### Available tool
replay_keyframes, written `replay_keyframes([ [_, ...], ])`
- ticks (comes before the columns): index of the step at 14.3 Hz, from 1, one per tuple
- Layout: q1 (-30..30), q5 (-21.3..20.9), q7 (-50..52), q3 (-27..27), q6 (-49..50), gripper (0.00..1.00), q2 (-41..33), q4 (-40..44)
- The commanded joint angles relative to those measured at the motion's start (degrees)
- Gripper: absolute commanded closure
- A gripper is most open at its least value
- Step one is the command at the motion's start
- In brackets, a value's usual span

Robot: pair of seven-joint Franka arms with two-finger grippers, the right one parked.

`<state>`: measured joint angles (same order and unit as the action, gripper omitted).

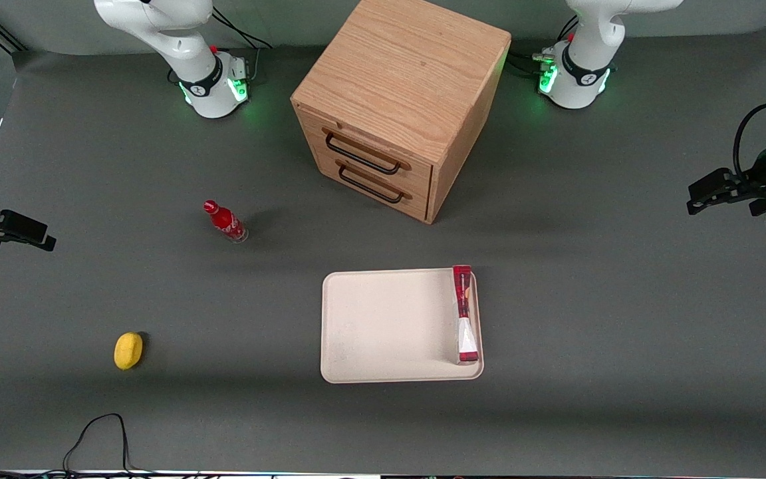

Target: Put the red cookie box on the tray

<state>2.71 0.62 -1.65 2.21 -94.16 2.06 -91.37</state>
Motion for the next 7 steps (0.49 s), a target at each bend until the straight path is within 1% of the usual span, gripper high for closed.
replay_keyframes([
  [1,0.45,0.17,-2.12,0.51,0.56,0.0,-1.62,-0.91],
  [7,0.37,-0.44,-5.91,0.51,1.26,0.0,-1.62,-1.09],
])
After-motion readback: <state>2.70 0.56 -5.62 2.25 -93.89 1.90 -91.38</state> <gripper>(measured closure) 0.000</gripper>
